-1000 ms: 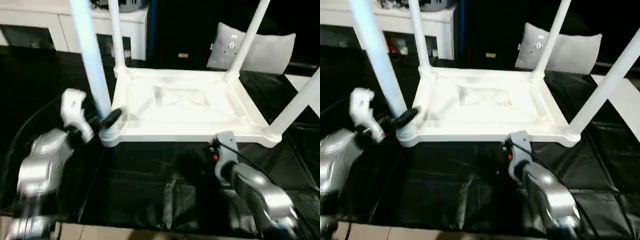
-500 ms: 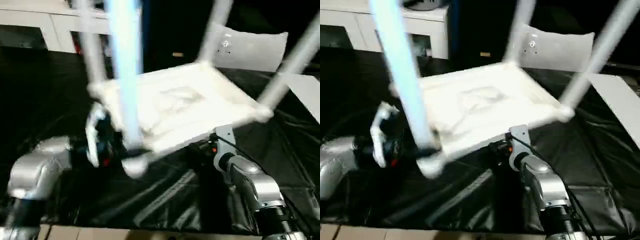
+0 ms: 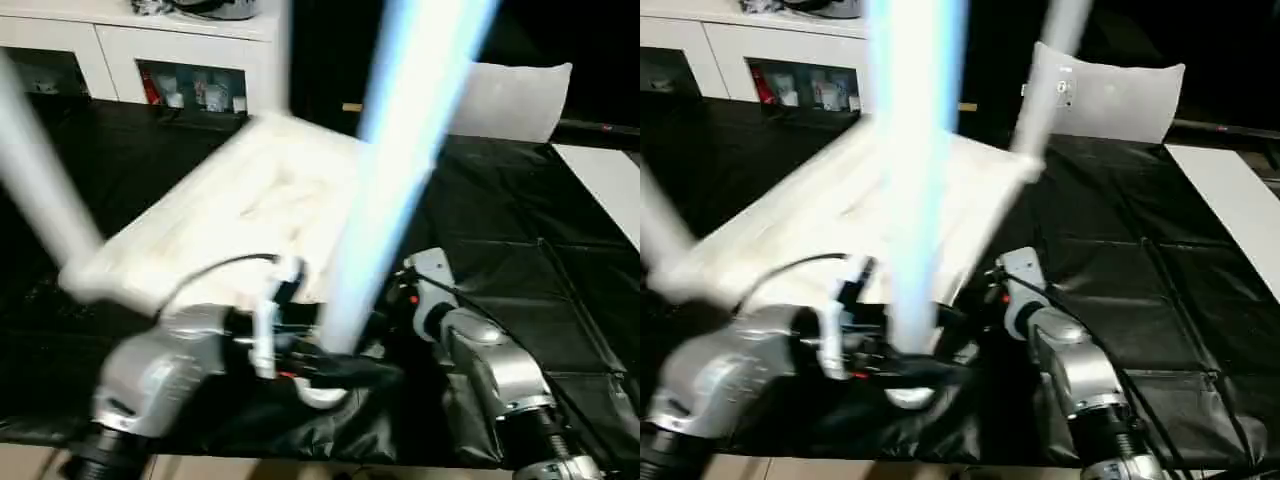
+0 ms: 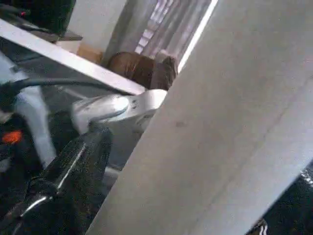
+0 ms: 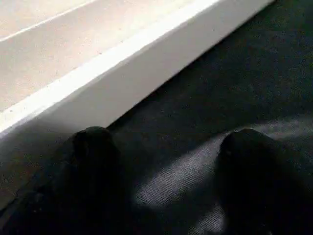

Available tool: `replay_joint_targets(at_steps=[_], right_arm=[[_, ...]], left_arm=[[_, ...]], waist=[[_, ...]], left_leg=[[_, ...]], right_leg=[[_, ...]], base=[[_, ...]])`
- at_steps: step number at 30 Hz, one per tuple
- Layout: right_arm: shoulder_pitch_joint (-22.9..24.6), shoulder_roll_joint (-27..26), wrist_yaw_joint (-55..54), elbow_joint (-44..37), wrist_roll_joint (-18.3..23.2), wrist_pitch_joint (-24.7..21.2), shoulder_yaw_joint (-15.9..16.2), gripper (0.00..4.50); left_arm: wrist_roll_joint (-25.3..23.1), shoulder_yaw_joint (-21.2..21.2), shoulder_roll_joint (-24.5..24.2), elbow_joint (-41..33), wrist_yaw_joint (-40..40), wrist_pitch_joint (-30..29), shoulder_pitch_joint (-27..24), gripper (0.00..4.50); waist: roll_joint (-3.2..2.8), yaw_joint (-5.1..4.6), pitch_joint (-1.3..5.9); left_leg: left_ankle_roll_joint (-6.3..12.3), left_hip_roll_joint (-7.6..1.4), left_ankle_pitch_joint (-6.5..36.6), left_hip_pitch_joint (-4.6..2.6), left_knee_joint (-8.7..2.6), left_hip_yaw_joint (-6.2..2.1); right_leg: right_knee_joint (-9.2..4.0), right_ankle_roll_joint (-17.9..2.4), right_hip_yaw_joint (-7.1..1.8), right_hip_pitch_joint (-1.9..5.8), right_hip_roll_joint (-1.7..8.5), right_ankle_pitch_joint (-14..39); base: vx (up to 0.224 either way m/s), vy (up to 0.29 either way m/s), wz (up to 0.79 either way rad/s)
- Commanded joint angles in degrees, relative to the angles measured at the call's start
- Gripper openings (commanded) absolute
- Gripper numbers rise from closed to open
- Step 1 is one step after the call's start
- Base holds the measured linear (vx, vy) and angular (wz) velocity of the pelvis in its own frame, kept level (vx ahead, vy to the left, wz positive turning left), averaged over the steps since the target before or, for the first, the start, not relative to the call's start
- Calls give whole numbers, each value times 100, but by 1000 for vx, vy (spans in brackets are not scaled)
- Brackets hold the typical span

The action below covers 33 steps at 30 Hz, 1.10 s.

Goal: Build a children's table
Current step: Rotate table base

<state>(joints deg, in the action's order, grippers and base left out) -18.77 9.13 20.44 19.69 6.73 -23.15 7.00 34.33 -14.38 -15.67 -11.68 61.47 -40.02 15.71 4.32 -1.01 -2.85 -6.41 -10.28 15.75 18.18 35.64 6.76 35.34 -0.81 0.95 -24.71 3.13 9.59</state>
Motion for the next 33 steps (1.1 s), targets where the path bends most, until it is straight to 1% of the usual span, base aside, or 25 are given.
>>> replay_joint_targets(at_steps=[1,2,3,4,5,7,8,9,12,13,15,16,17,18,19,20,21,22,24,26,27,28,29,32,33], right_arm=[[-179,-64,88,74,22,103,116,450],[-187,-62,85,85,18,113,115,450],[-218,-61,76,132,1,153,110,450],[-218,-61,76,132,1,153,110,450],[-253,-57,14,205,-57,237,47,450],[-256,-41,15,223,-64,252,21,450],[-202,57,3,246,-71,256,-108,450],[-192,76,10,253,-68,257,-129,450],[-91,215,46,245,-75,305,-207,450],[-65,250,56,236,-78,316,-220,450],[90,435,128,160,-51,427,-336,450],[133,476,159,111,-21,439,-383,450],[168,517,195,64,4,462,-421,450],[265,628,365,-98,108,584,-533,450],[276,645,390,-120,127,593,-547,450],[308,702,467,-191,192,603,-588,450],[371,847,716,-346,265,725,-610,450],[418,956,900,-459,322,823,-623,450],[530,1202,1304,-721,437,963,-626,450],[621,1401,1611,-911,463,1081,-570,450],[665,1509,1798,-996,465,1168,-523,450],[715,1603,1968,-1112,509,1185,-508,450],[715,1603,1968,-1112,509,1185,-508,450],[899,1883,2474,-1479,632,1274,-460,450],[947,1943,2573,-1552,656,1306,-443,450]], left_arm=[[-257,-102,229,187,-294,305,221,445],[-313,-87,262,266,-348,389,260,445],[-525,-34,374,558,-537,708,401,445],[-525,-34,374,558,-537,708,401,445],[-920,51,469,982,-971,1155,630,445],[-955,113,497,1099,-1050,1242,698,445],[-1282,282,541,1578,-1467,1678,964,445],[-1337,307,558,1660,-1524,1762,1003,445],[-1516,343,602,1838,-1691,2022,1088,445],[-1517,346,609,1838,-1696,2025,1090,445],[-1518,329,644,1755,-1687,2076,1029,445],[-1481,309,626,1690,-1616,2061,973,445],[-1467,288,596,1644,-1555,2052,922,445],[-1468,209,443,1604,-1385,2025,804,445],[-1477,193,415,1626,-1354,2046,795,445],[-1509,136,323,1723,-1245,2143,773,445],[-1472,116,89,1785,-907,2142,749,445],[-1455,110,-72,1839,-657,2151,732,445],[-1623,38,-477,2118,-178,2315,825,445],[-1858,-39,-751,2461,83,2552,983,418],[-2016,-106,-889,2686,215,2730,1089,418],[-2127,-180,-1016,2895,390,2825,1197,408],[-2127,-180,-1016,2895,390,2825,1197,398],[-2431,-434,-1264,3472,726,3084,1520,362],[-2487,-482,-1291,3572,759,3141,1575,352]], waist=[[12,38,304],[2,42,308],[15,45,307],[24,45,312],[30,53,317],[30,51,320],[39,56,321],[38,63,319],[31,79,316],[37,79,317],[43,121,331],[1,155,327],[21,155,333],[3,157,334],[25,163,336],[23,162,330],[-40,167,324],[-11,157,323],[-12,161,305],[-27,146,297],[-34,157,293],[1,145,311],[-9,157,301],[-27,173,328],[-33,180,319]], left_leg=[[230,-69,-35,187,-455,155],[230,-63,-26,184,-455,150],[241,-59,-25,196,-455,146],[253,-55,-33,191,-447,148],[287,-53,-99,195,-447,139],[290,-54,-90,188,-442,145],[284,-54,-82,202,-444,136],[294,-44,-48,185,-442,142],[260,-60,23,204,-452,131],[248,-62,53,192,-448,138],[260,-74,1,182,-437,145],[292,-74,-65,177,-435,150],[314,-78,-108,182,-434,150],[337,-71,-163,198,-438,140],[390,-88,-128,194,-432,148],[422,-82,-92,195,-435,150],[419,-78,-84,193,-442,138],[447,-87,33,182,-446,143],[473,-93,208,176,-463,138],[483,-97,327,160,-473,136],[491,-91,331,167,-480,124],[484,-110,282,152,-474,129],[495,-102,256,161,-479,123],[501,-121,-45,153,-451,129],[549,-109,-46,148,-451,137]], right_leg=[[-357,-1129,-180,451,264,1007],[-355,-1122,-178,455,267,1034],[-369,-1080,-180,462,268,1067],[-374,-1050,-183,463,269,1057],[-383,-1024,-182,465,269,1023],[-371,-1023,-177,461,259,1005],[-378,-1011,-178,473,269,1027],[-397,-990,-176,460,258,1089],[-398,-948,-173,469,273,1225],[-404,-935,-172,461,270,1263],[-380,-978,-173,450,273,1146],[-361,-1039,-178,440,271,989],[-358,-1070,-172,445,270,893],[-342,-1114,-169,457,269,797],[-344,-1122,-175,454,280,774],[-352,-1140,-170,447,272,835],[-350,-1152,-168,448,273,848],[-366,-1128,-164,439,268,962],[-396,-1063,-165,431,272,1217],[-420,-976,-161,407,263,1446],[-431,-946,-157,410,264,1490],[-413,-980,-159,404,278,1415],[-418,-981,-159,407,273,1412],[-340,-1219,-163,420,299,869],[-368,-1210,-161,410,285,867]], base=[[0,0,0],[0,0,0],[0,0,0],[0,0,0],[0,0,0],[0,0,0],[0,0,0],[0,0,0],[0,0,0],[0,0,0],[0,0,0],[0,0,0],[0,0,0],[0,0,0],[0,0,0],[0,0,0],[0,0,0],[0,0,0],[0,0,0],[0,0,0],[0,0,0],[0,0,0],[0,0,0],[0,0,0],[0,0,0]])
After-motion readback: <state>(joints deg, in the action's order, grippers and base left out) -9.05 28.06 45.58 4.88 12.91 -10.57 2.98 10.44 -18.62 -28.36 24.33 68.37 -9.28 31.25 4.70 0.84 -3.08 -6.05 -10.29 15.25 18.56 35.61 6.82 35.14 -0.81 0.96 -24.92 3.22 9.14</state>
